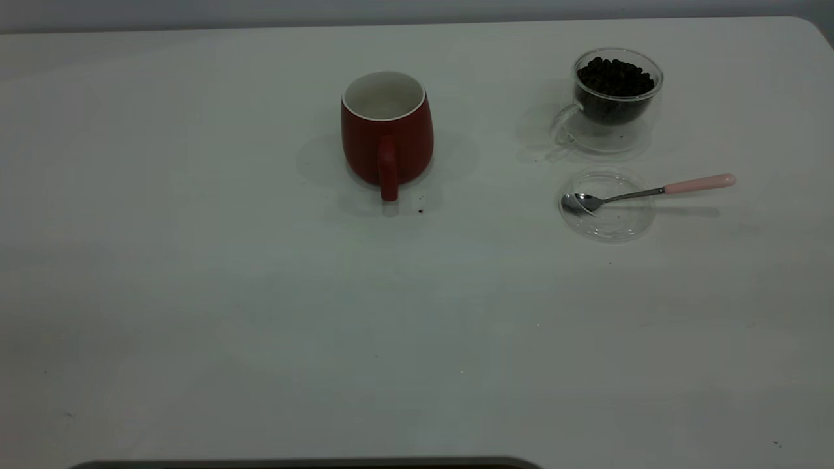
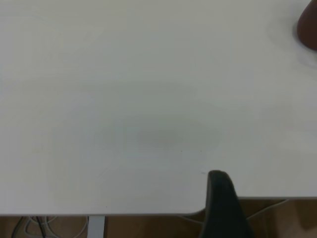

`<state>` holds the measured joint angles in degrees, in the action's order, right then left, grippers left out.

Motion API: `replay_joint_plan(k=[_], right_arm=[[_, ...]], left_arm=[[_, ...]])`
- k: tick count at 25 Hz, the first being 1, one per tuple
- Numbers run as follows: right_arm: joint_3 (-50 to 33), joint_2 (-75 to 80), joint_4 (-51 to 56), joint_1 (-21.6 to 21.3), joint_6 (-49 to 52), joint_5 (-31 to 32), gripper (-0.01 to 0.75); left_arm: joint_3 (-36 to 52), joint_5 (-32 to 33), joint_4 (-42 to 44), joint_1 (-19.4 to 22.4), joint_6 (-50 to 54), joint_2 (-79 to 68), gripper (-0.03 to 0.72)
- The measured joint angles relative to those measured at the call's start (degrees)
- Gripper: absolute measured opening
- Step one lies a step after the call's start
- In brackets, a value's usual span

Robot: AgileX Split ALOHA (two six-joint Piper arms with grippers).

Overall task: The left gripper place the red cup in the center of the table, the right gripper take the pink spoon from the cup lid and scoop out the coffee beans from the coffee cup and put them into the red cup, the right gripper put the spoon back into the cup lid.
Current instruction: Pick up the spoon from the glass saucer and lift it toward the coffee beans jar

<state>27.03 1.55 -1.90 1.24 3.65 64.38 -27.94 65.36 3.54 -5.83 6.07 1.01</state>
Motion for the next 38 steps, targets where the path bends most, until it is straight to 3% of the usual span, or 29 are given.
replay_joint_plan(k=[7,12,20,29,38], right_arm=[[0.2,0.2,2.4,0.0,-0.4,-0.4,0.587],[1.0,8.2,10.9,0.0,-1.5,-5.5,0.587],[1.1,32.9,21.8,0.0,-6.5,-20.4,0.587],[1.7,65.0,32.3,0.0,-20.3,-40.5,0.587],[17.6,96.2,34.3,-0.2,-32.3,-44.1,0.587]], left_arm=[[0.0,0.0,0.0,0.0,0.0,0.0,0.519],[0.0,0.0,0.0,0.0,0.0,0.0,0.519],[0.0,0.0,0.0,0.0,0.0,0.0,0.519],[0.0,0.0,0.0,0.0,0.0,0.0,0.519],[0.0,0.0,0.0,0.0,-0.1,0.0,0.519]])
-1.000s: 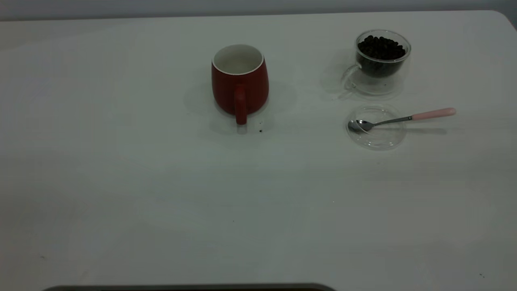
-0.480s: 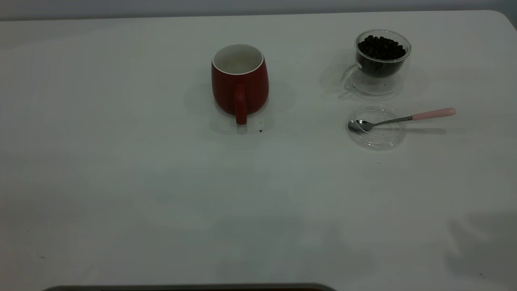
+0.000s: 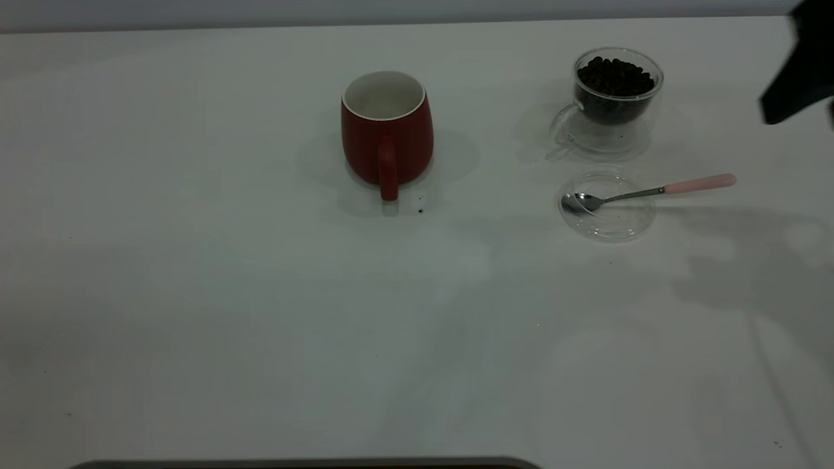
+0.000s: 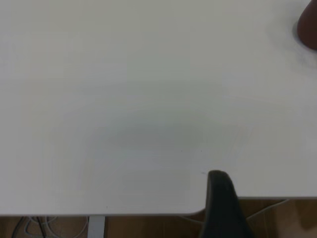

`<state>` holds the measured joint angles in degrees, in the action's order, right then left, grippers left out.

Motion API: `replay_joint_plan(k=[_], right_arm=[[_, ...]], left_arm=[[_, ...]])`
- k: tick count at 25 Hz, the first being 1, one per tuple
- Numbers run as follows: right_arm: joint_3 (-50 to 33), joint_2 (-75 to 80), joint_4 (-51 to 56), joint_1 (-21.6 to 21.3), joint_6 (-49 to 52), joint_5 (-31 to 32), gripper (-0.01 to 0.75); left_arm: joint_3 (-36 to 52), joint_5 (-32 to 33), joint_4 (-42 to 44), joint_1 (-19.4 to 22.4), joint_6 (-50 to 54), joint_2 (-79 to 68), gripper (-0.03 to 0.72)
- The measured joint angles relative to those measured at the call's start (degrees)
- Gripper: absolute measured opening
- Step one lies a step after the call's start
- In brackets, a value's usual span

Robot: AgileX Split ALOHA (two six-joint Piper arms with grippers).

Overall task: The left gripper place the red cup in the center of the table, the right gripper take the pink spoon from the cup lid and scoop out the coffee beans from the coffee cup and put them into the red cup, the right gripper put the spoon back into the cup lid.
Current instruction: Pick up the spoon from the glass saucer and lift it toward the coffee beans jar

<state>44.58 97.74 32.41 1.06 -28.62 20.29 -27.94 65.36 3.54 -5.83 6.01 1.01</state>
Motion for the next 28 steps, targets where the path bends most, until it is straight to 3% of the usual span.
replay_joint_plan(k=[4,11,16,20,28], right_arm=[[8.3,10.5,1.6,-3.0,-2.9,3.3,0.587],[17.9,22.2,10.1,-13.0,-14.8,8.3,0.587],[24.3,28.9,20.0,-18.9,-25.9,18.7,0.587],[27.7,33.3,24.5,-20.6,-31.4,26.7,0.587],[28.8,41.7,29.8,-21.5,-37.2,28.0,0.587]], left_arm=[[0.0,0.0,0.0,0.0,0.0,0.0,0.519],[0.0,0.0,0.0,0.0,0.0,0.0,0.519],[0.0,0.0,0.0,0.0,0.0,0.0,0.519],[0.0,0.0,0.0,0.0,0.0,0.0,0.519],[0.0,0.0,0.0,0.0,0.0,0.0,0.519]])
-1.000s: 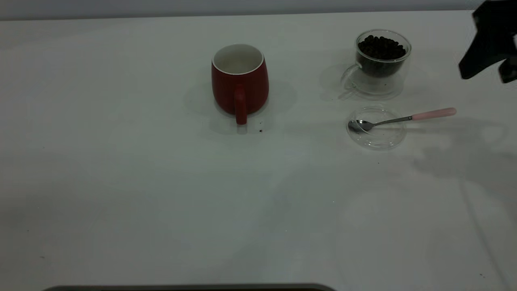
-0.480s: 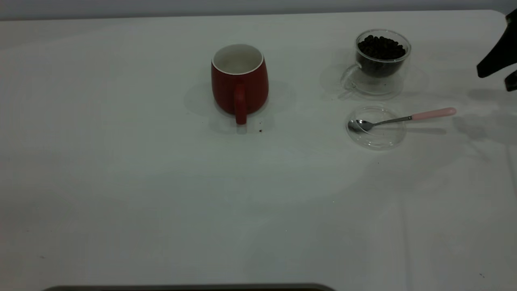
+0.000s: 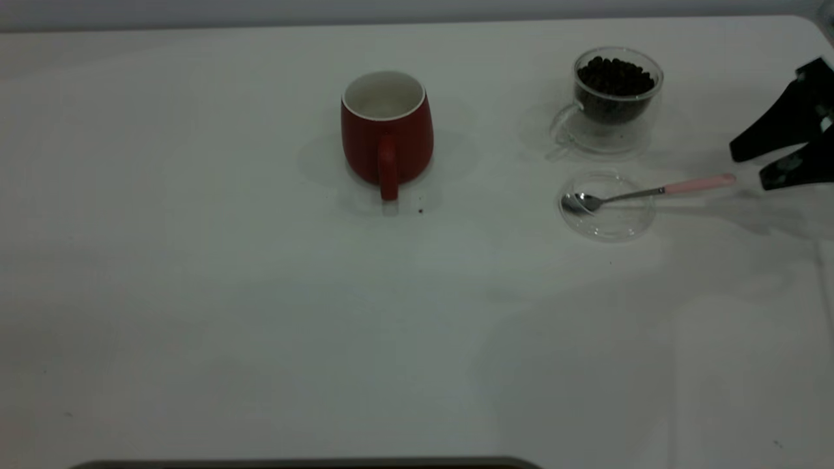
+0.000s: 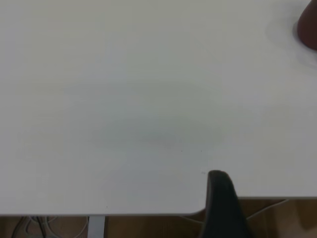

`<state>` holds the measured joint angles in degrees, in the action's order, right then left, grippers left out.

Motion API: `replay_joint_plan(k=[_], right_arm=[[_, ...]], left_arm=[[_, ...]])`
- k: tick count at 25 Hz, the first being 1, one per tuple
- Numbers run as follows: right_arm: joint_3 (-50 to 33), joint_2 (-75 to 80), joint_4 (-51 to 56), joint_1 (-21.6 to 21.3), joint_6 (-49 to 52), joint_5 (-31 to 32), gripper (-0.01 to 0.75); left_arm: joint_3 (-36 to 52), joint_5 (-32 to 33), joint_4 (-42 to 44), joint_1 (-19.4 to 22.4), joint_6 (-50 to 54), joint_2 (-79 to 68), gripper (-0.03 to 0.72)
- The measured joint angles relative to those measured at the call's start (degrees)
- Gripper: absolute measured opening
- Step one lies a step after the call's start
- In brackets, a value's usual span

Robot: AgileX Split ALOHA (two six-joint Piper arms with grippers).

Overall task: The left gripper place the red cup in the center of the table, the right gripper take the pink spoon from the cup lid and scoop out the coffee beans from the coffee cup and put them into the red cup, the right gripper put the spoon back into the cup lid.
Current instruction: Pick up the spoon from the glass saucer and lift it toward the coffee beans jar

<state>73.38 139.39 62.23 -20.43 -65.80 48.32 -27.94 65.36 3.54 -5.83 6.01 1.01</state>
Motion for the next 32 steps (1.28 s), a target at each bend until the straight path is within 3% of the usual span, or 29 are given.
replay_joint_plan(k=[10,27,32], right_arm=[[0.2,4.7,9.8,-0.4,-5.9,5.4,0.587],[0.4,8.8,15.7,2.7,-9.2,6.6,0.587],[0.4,8.8,14.9,2.7,-9.2,6.5,0.519]], left_arm=[[0.0,0.1,0.0,0.0,0.1,0.0,0.519],[0.0,0.1,0.0,0.0,0.1,0.0,0.519],[0.0,0.1,0.0,0.0,0.1,0.0,0.519]])
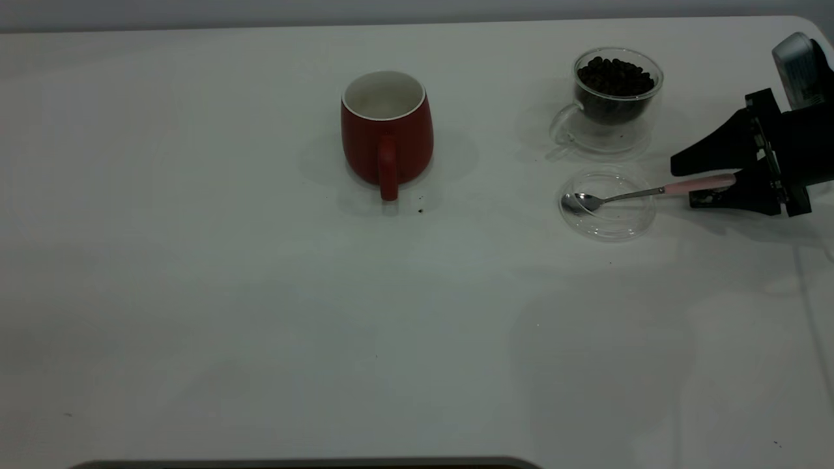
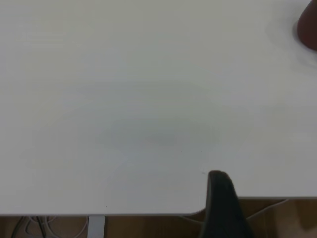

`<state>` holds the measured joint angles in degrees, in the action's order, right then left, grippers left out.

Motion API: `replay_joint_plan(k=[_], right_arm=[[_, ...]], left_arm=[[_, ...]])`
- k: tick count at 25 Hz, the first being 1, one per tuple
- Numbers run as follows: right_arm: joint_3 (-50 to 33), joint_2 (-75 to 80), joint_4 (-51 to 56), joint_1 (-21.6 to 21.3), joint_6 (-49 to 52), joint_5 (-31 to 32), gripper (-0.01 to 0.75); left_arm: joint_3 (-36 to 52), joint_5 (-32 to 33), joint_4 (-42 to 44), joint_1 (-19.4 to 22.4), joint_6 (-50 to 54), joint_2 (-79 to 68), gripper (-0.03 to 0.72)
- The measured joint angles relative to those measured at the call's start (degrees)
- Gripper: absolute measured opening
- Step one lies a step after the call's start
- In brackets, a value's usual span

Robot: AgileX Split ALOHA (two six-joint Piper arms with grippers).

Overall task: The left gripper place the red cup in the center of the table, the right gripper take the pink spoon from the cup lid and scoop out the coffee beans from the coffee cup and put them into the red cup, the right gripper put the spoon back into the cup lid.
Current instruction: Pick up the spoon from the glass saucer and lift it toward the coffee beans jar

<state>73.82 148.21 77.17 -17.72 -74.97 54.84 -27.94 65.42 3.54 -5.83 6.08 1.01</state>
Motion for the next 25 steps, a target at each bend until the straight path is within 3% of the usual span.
replay_joint_plan(k=[9,14,25], right_arm=[[0.0,0.0,-2.7,0.0,0.4,0.0,0.257],[0.0,0.0,-2.0,0.0,0.4,3.3,0.11],[0.1,-4.5,-7.2,-0.7,1.3,3.6,0.1]], left_arm=[[0.0,0.0,0.0,0.0,-0.1,0.0,0.519],[0.0,0.0,0.0,0.0,-0.1,0.0,0.519],[0.0,0.0,0.0,0.0,-0.1,0.0,0.519]])
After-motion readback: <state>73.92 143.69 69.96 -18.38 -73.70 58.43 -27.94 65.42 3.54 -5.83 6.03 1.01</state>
